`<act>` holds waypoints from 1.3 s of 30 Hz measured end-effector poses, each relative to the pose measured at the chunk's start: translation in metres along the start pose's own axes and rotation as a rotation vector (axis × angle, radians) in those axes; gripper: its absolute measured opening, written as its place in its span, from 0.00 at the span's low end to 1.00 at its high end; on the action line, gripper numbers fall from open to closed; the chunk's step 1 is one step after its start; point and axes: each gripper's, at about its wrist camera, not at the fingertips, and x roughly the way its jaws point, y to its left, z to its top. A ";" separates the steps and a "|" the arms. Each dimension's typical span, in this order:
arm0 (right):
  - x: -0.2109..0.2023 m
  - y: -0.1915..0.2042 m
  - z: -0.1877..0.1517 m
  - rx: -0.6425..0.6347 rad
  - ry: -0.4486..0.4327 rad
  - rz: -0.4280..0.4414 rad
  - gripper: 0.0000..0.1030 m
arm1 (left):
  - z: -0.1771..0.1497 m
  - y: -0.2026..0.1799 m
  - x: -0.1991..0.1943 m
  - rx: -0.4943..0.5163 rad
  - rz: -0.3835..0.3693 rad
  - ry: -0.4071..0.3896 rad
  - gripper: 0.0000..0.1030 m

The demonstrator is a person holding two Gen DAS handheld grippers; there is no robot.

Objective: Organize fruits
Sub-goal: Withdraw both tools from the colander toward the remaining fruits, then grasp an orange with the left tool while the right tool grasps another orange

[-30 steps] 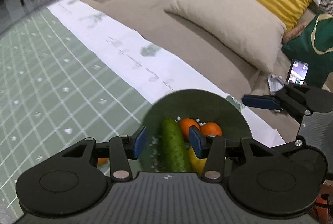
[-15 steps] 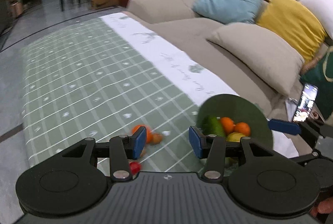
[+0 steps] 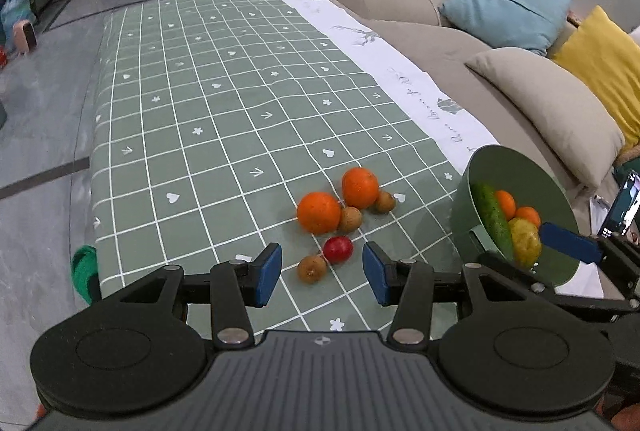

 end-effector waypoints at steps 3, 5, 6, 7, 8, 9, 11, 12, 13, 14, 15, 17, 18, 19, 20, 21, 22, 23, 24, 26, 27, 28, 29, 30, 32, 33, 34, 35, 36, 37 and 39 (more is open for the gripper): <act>0.008 0.001 0.002 -0.010 0.008 0.018 0.71 | 0.003 0.001 0.003 -0.004 -0.016 -0.017 0.54; 0.014 0.002 0.004 -0.022 0.013 0.034 0.65 | 0.006 0.000 0.009 -0.001 -0.018 -0.017 0.54; 0.019 0.002 0.006 -0.028 0.016 0.041 0.63 | 0.007 -0.001 0.013 0.000 -0.016 -0.013 0.54; 0.022 0.002 0.008 -0.034 0.017 0.047 0.60 | 0.009 0.000 0.018 -0.001 -0.015 -0.010 0.54; 0.026 0.002 0.010 -0.041 0.019 0.055 0.58 | 0.010 0.001 0.023 -0.006 -0.016 -0.008 0.53; 0.032 0.001 0.013 -0.049 0.026 0.065 0.53 | 0.012 0.003 0.027 -0.014 -0.020 -0.004 0.53; 0.042 -0.001 0.018 -0.057 0.041 0.083 0.46 | 0.015 0.007 0.038 -0.030 -0.033 0.011 0.53; 0.049 -0.002 0.021 -0.057 0.050 0.092 0.44 | 0.016 0.008 0.043 -0.032 -0.034 0.020 0.53; 0.054 -0.003 0.023 -0.055 0.058 0.100 0.43 | 0.018 0.009 0.049 -0.033 -0.032 0.031 0.53; 0.061 -0.006 0.026 -0.050 0.068 0.108 0.42 | 0.019 0.010 0.055 -0.033 -0.028 0.043 0.53; 0.066 -0.008 0.028 -0.043 0.078 0.113 0.42 | 0.020 0.011 0.061 -0.032 -0.024 0.054 0.53; 0.076 -0.013 0.032 -0.023 0.095 0.123 0.42 | 0.020 0.011 0.072 -0.032 -0.021 0.071 0.53; 0.081 -0.014 0.034 -0.016 0.102 0.127 0.42 | 0.021 0.012 0.077 -0.034 -0.019 0.079 0.53; 0.086 -0.014 0.036 -0.014 0.109 0.129 0.42 | 0.021 0.013 0.083 -0.037 -0.020 0.087 0.53; 0.091 -0.015 0.037 -0.012 0.114 0.132 0.42 | 0.022 0.014 0.088 -0.041 -0.022 0.094 0.53; 0.095 -0.015 0.038 -0.010 0.119 0.136 0.42 | 0.023 0.014 0.092 -0.046 -0.023 0.099 0.53; 0.098 -0.016 0.038 -0.008 0.123 0.139 0.42 | 0.024 0.016 0.096 -0.053 -0.024 0.103 0.53; 0.103 -0.016 0.038 -0.009 0.129 0.143 0.42 | 0.025 0.017 0.101 -0.060 -0.025 0.110 0.53; 0.107 -0.016 0.039 -0.012 0.135 0.145 0.42 | 0.026 0.018 0.104 -0.065 -0.028 0.116 0.53; 0.115 -0.016 0.037 -0.020 0.143 0.147 0.42 | 0.028 0.019 0.111 -0.076 -0.039 0.126 0.53; 0.118 -0.015 0.037 -0.023 0.147 0.149 0.41 | 0.029 0.019 0.113 -0.079 -0.043 0.130 0.53; 0.121 -0.015 0.037 -0.026 0.150 0.150 0.41 | 0.029 0.020 0.116 -0.081 -0.046 0.135 0.52; 0.125 -0.014 0.037 -0.030 0.153 0.152 0.41 | 0.029 0.020 0.119 -0.085 -0.047 0.142 0.50; 0.128 -0.014 0.037 -0.034 0.156 0.154 0.40 | 0.029 0.021 0.122 -0.089 -0.050 0.147 0.49; 0.133 -0.013 0.037 -0.050 0.160 0.158 0.37 | 0.029 0.023 0.125 -0.101 -0.059 0.155 0.48; 0.135 -0.012 0.038 -0.058 0.162 0.161 0.37 | 0.029 0.024 0.127 -0.107 -0.068 0.153 0.48; 0.137 -0.011 0.038 -0.064 0.163 0.165 0.37 | 0.029 0.024 0.128 -0.113 -0.072 0.152 0.48; 0.139 -0.011 0.039 -0.068 0.164 0.170 0.37 | 0.030 0.025 0.128 -0.116 -0.076 0.150 0.47; 0.141 -0.011 0.040 -0.072 0.164 0.172 0.35 | 0.031 0.026 0.129 -0.117 -0.079 0.148 0.47; 0.143 -0.011 0.041 -0.074 0.165 0.172 0.34 | 0.031 0.026 0.130 -0.120 -0.084 0.148 0.47; 0.146 -0.012 0.043 -0.070 0.165 0.172 0.34 | 0.032 0.028 0.131 -0.129 -0.092 0.150 0.46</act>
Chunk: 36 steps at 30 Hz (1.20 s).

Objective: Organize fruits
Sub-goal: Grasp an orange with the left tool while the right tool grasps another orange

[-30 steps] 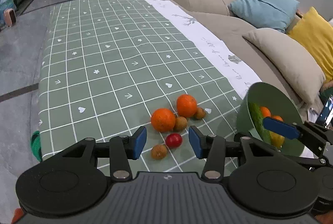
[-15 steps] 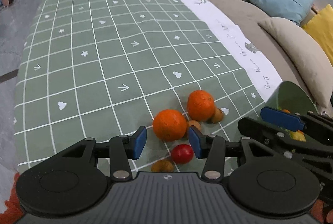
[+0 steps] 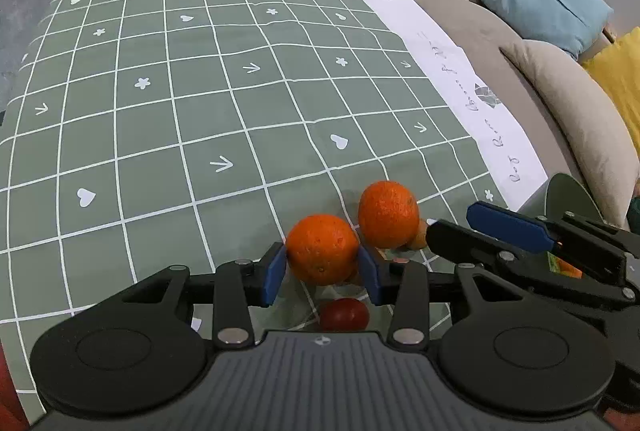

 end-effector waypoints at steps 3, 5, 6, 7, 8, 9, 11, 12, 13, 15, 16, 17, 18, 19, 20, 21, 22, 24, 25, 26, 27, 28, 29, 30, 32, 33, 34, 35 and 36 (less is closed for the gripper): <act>0.006 -0.004 0.003 0.015 0.006 0.004 0.34 | 0.002 0.003 0.003 -0.021 -0.023 0.005 0.45; 0.009 -0.008 0.005 0.034 0.010 0.007 0.34 | 0.003 0.005 0.006 -0.034 -0.039 0.012 0.46; 0.009 -0.009 0.006 0.039 0.010 0.004 0.34 | 0.003 0.005 0.008 -0.038 -0.044 0.017 0.46; 0.009 -0.009 0.006 0.043 0.011 0.001 0.34 | 0.003 0.004 0.010 -0.036 -0.046 0.019 0.46; 0.010 -0.010 0.007 0.048 0.012 -0.003 0.34 | 0.003 0.004 0.012 -0.033 -0.047 0.016 0.46; 0.009 -0.010 0.007 0.052 0.013 -0.005 0.34 | 0.003 0.004 0.013 -0.035 -0.050 0.010 0.46; 0.010 -0.011 0.007 0.053 0.018 -0.006 0.34 | 0.003 0.005 0.015 -0.051 -0.058 0.004 0.46; 0.010 -0.010 0.007 0.052 0.020 -0.008 0.34 | 0.003 0.005 0.015 -0.057 -0.060 -0.001 0.46; 0.011 -0.010 0.007 0.053 0.022 -0.008 0.34 | 0.003 0.006 0.014 -0.060 -0.062 -0.007 0.45; 0.012 -0.011 0.006 0.056 0.026 -0.006 0.34 | 0.003 0.006 0.012 -0.058 -0.040 -0.017 0.44; 0.012 -0.010 0.006 0.058 0.028 -0.004 0.34 | 0.004 0.007 0.009 -0.053 -0.020 -0.025 0.44; 0.013 -0.010 0.006 0.060 0.029 -0.001 0.34 | 0.004 0.009 0.006 -0.045 -0.005 -0.034 0.43; 0.014 -0.009 0.007 0.059 0.030 0.004 0.34 | 0.004 0.012 0.002 -0.043 0.008 -0.040 0.43; 0.016 -0.008 0.008 0.057 0.031 0.009 0.34 | 0.005 0.016 -0.001 -0.044 0.017 -0.043 0.43; 0.018 -0.006 0.009 0.052 0.034 0.013 0.34 | 0.006 0.020 -0.004 -0.043 0.030 -0.043 0.43; 0.020 -0.004 0.009 0.047 0.036 0.015 0.34 | 0.007 0.023 -0.006 -0.040 0.042 -0.039 0.43; 0.023 -0.001 0.010 0.041 0.041 0.017 0.34 | 0.007 0.025 -0.007 -0.037 0.054 -0.033 0.43; 0.031 0.004 0.012 0.031 0.058 0.012 0.34 | 0.008 0.030 -0.007 -0.038 0.067 -0.022 0.43; 0.034 0.006 0.012 0.026 0.067 0.007 0.34 | 0.008 0.032 -0.007 -0.041 0.069 -0.017 0.44; 0.038 0.008 0.013 0.018 0.075 0.001 0.34 | 0.008 0.034 -0.006 -0.045 0.072 -0.011 0.44; 0.041 0.010 0.013 0.012 0.082 -0.003 0.34 | 0.007 0.035 -0.005 -0.048 0.076 -0.007 0.44; 0.043 0.011 0.013 0.005 0.085 -0.011 0.36 | 0.006 0.035 -0.005 -0.051 0.074 -0.011 0.45; 0.045 0.012 0.013 -0.004 0.084 -0.021 0.37 | 0.006 0.035 -0.005 -0.050 0.075 -0.021 0.45; 0.046 0.013 0.013 -0.013 0.085 -0.029 0.38 | 0.006 0.034 -0.005 -0.045 0.078 -0.025 0.45; 0.047 0.013 0.014 -0.023 0.086 -0.038 0.38 | 0.007 0.033 -0.004 -0.036 0.086 -0.036 0.46; 0.048 0.013 0.015 -0.028 0.088 -0.044 0.38 | 0.008 0.032 -0.003 -0.033 0.088 -0.039 0.46; 0.049 0.013 0.015 -0.032 0.089 -0.050 0.38 | 0.009 0.031 -0.002 -0.031 0.088 -0.040 0.47; 0.049 0.013 0.016 -0.036 0.092 -0.056 0.38 | 0.010 0.031 0.000 -0.032 0.086 -0.039 0.48; 0.050 0.014 0.016 -0.044 0.093 -0.063 0.38 | 0.011 0.031 0.002 -0.032 0.084 -0.038 0.49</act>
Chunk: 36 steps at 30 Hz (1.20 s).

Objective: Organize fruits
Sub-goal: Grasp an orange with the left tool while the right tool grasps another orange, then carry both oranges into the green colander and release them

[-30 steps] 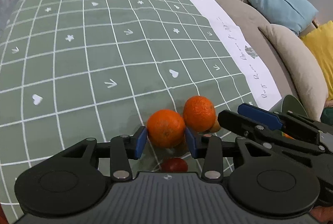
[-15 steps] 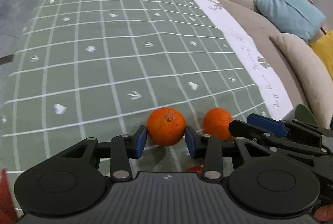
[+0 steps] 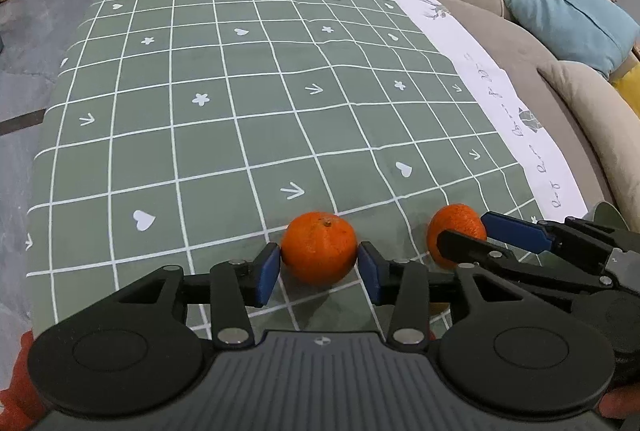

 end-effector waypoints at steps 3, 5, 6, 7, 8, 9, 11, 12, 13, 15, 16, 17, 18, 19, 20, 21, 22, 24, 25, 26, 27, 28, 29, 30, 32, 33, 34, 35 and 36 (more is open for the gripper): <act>0.003 0.002 0.000 -0.027 0.002 -0.025 0.38 | 0.000 -0.001 0.005 0.004 -0.005 0.005 0.51; 0.006 0.003 0.001 -0.041 0.005 -0.041 0.38 | 0.000 -0.003 0.006 0.010 -0.003 0.003 0.52; 0.007 0.004 0.000 -0.046 0.006 -0.047 0.37 | 0.001 -0.003 0.006 0.012 -0.002 0.002 0.50; 0.008 0.004 0.000 -0.050 0.005 -0.051 0.36 | 0.001 -0.003 0.006 0.012 -0.009 0.000 0.47; 0.008 0.004 0.000 -0.050 0.003 -0.052 0.36 | 0.002 -0.003 0.006 0.011 -0.006 0.002 0.47; 0.008 0.003 0.001 -0.047 0.001 -0.051 0.36 | 0.002 -0.003 0.005 0.013 -0.002 0.003 0.47; 0.008 0.004 0.002 -0.046 0.001 -0.055 0.35 | 0.002 -0.003 0.002 0.018 0.010 -0.003 0.46; 0.006 0.004 0.002 -0.046 -0.003 -0.057 0.35 | 0.001 -0.003 -0.001 0.019 0.005 -0.011 0.46; 0.004 0.005 0.002 -0.044 -0.008 -0.055 0.34 | 0.001 -0.003 -0.005 0.018 0.000 -0.016 0.46; -0.004 0.007 0.002 -0.040 -0.020 -0.048 0.34 | 0.001 -0.004 -0.015 0.014 -0.004 -0.027 0.46; -0.009 0.008 0.002 -0.038 -0.029 -0.046 0.34 | 0.001 -0.005 -0.020 0.011 -0.002 -0.031 0.46; -0.015 0.010 0.002 -0.035 -0.040 -0.043 0.34 | 0.000 -0.005 -0.026 0.006 -0.002 -0.037 0.46; -0.023 0.011 0.002 -0.029 -0.055 -0.039 0.34 | 0.000 -0.006 -0.031 0.002 -0.003 -0.042 0.46; -0.030 0.012 0.001 -0.022 -0.068 -0.035 0.34 | 0.000 -0.008 -0.037 -0.003 -0.009 -0.049 0.46; -0.038 0.013 0.001 -0.015 -0.083 -0.031 0.34 | -0.001 -0.010 -0.042 -0.005 -0.015 -0.054 0.46; -0.047 0.013 0.000 -0.007 -0.099 -0.028 0.34 | -0.002 -0.014 -0.047 -0.005 -0.021 -0.060 0.46; -0.056 0.014 -0.001 0.004 -0.113 -0.025 0.34 | -0.002 -0.017 -0.053 -0.002 -0.027 -0.066 0.46; -0.075 0.012 -0.004 0.024 -0.137 -0.018 0.34 | -0.003 -0.026 -0.064 0.007 -0.039 -0.078 0.46; -0.084 0.011 -0.006 0.034 -0.147 -0.016 0.34 | -0.004 -0.031 -0.069 0.014 -0.048 -0.084 0.46; -0.094 0.009 -0.009 0.045 -0.157 -0.016 0.34 | -0.005 -0.037 -0.074 0.024 -0.059 -0.089 0.46; -0.102 0.006 -0.013 0.056 -0.165 -0.017 0.34 | -0.006 -0.043 -0.079 0.035 -0.071 -0.092 0.46; -0.109 0.003 -0.016 0.067 -0.170 -0.016 0.34 | -0.007 -0.048 -0.083 0.043 -0.081 -0.094 0.46; -0.118 -0.001 -0.020 0.082 -0.175 -0.016 0.34 | -0.008 -0.055 -0.087 0.055 -0.095 -0.097 0.46; -0.125 -0.005 -0.023 0.094 -0.179 -0.018 0.34 | -0.010 -0.063 -0.091 0.071 -0.108 -0.099 0.46; -0.140 -0.013 -0.031 0.110 -0.187 -0.032 0.34 | -0.014 -0.077 -0.096 0.099 -0.128 -0.101 0.46; -0.147 -0.017 -0.036 0.117 -0.191 -0.042 0.34 | -0.015 -0.084 -0.097 0.111 -0.136 -0.100 0.46; -0.155 -0.023 -0.042 0.127 -0.194 -0.052 0.34 | -0.017 -0.090 -0.098 0.122 -0.144 -0.099 0.46; -0.160 -0.028 -0.046 0.134 -0.195 -0.060 0.34 | -0.019 -0.098 -0.099 0.135 -0.153 -0.096 0.46; -0.166 -0.033 -0.051 0.143 -0.195 -0.072 0.34 | -0.021 -0.105 -0.099 0.147 -0.161 -0.093 0.46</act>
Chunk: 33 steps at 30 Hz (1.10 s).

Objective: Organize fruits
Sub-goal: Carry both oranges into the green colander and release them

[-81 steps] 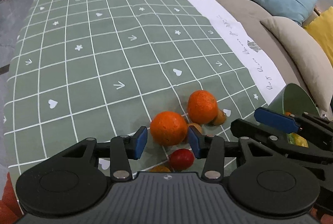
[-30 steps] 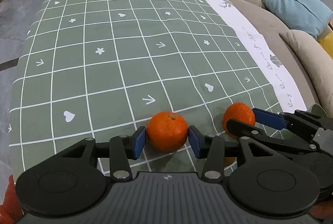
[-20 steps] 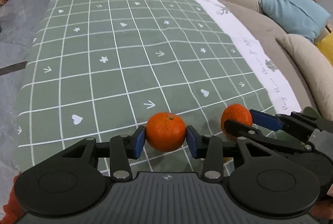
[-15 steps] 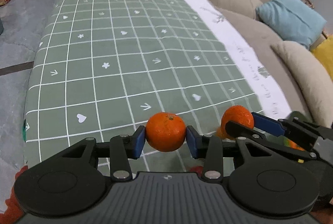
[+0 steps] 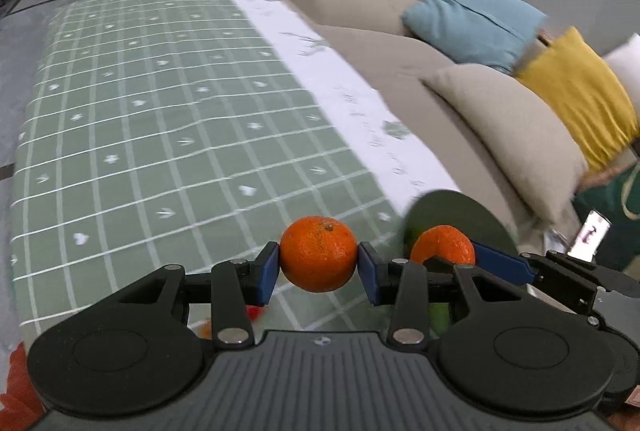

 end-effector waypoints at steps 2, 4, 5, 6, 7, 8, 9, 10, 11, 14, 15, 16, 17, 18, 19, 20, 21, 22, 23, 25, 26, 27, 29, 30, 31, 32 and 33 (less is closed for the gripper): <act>-0.012 -0.014 -0.007 0.017 -0.005 -0.028 0.34 | -0.001 -0.015 0.002 0.023 -0.017 0.006 0.46; -0.020 -0.026 -0.013 0.041 -0.007 -0.053 0.34 | -0.001 -0.029 0.008 0.041 -0.039 0.017 0.46; -0.024 -0.035 -0.017 0.060 -0.007 -0.065 0.34 | -0.002 -0.034 0.010 0.048 -0.048 0.024 0.46; -0.027 -0.042 -0.019 0.076 -0.007 -0.076 0.34 | -0.002 -0.041 0.014 0.057 -0.057 0.033 0.46; -0.029 -0.050 -0.023 0.094 -0.007 -0.087 0.34 | -0.002 -0.046 0.017 0.065 -0.061 0.039 0.46; -0.030 -0.057 -0.024 0.108 -0.007 -0.097 0.34 | -0.002 -0.053 0.022 0.079 -0.064 0.048 0.46; -0.031 -0.064 -0.027 0.124 -0.007 -0.109 0.34 | -0.003 -0.058 0.025 0.089 -0.064 0.053 0.46; -0.032 -0.070 -0.030 0.139 -0.007 -0.119 0.34 | -0.002 -0.064 0.030 0.103 -0.065 0.061 0.46; -0.033 -0.075 -0.032 0.150 -0.007 -0.129 0.34 | -0.002 -0.068 0.034 0.112 -0.064 0.067 0.46; -0.030 -0.089 -0.038 0.185 -0.003 -0.154 0.34 | 0.000 -0.080 0.048 0.141 -0.061 0.089 0.46; -0.028 -0.092 -0.039 0.198 -0.001 -0.155 0.34 | 0.000 -0.082 0.052 0.152 -0.057 0.096 0.46; -0.025 -0.096 -0.040 0.209 0.001 -0.155 0.34 | 0.001 -0.086 0.057 0.163 -0.051 0.103 0.46; -0.022 -0.100 -0.041 0.218 0.004 -0.156 0.34 | 0.001 -0.089 0.062 0.175 -0.041 0.111 0.46; -0.020 -0.100 -0.041 0.222 0.007 -0.157 0.34 | 0.001 -0.092 0.068 0.190 -0.029 0.121 0.46; -0.016 -0.101 -0.040 0.226 0.010 -0.155 0.34 | 0.000 -0.094 0.072 0.202 -0.018 0.129 0.46; -0.012 -0.104 -0.040 0.230 0.012 -0.152 0.34 | 0.001 -0.096 0.077 0.218 -0.003 0.137 0.46; -0.008 -0.106 -0.040 0.234 0.014 -0.149 0.34 | 0.000 -0.098 0.081 0.233 0.008 0.141 0.46; -0.005 -0.108 -0.039 0.238 0.014 -0.145 0.34 | 0.000 -0.100 0.084 0.247 0.015 0.145 0.46; -0.001 -0.110 -0.038 0.243 0.015 -0.142 0.34 | 0.000 -0.102 0.087 0.260 0.022 0.147 0.46; 0.004 -0.113 -0.037 0.253 0.016 -0.136 0.34 | 0.001 -0.106 0.092 0.291 0.039 0.141 0.46; 0.008 -0.115 -0.036 0.257 0.018 -0.135 0.34 | 0.001 -0.109 0.094 0.311 0.051 0.138 0.46; 0.012 -0.117 -0.035 0.258 0.020 -0.138 0.34 | 0.002 -0.111 0.097 0.329 0.059 0.134 0.46; 0.020 -0.120 -0.033 0.256 0.022 -0.150 0.34 | 0.003 -0.116 0.101 0.365 0.075 0.130 0.46; 0.024 -0.122 -0.032 0.252 0.021 -0.158 0.34 | 0.003 -0.119 0.102 0.384 0.083 0.127 0.46; 0.029 -0.123 -0.031 0.248 0.021 -0.165 0.34 | 0.002 -0.122 0.104 0.401 0.091 0.123 0.46; 0.033 -0.125 -0.030 0.244 0.021 -0.172 0.34 | 0.001 -0.125 0.105 0.420 0.099 0.117 0.46; 0.036 -0.126 -0.029 0.239 0.022 -0.178 0.34 | 0.000 -0.127 0.106 0.438 0.107 0.113 0.46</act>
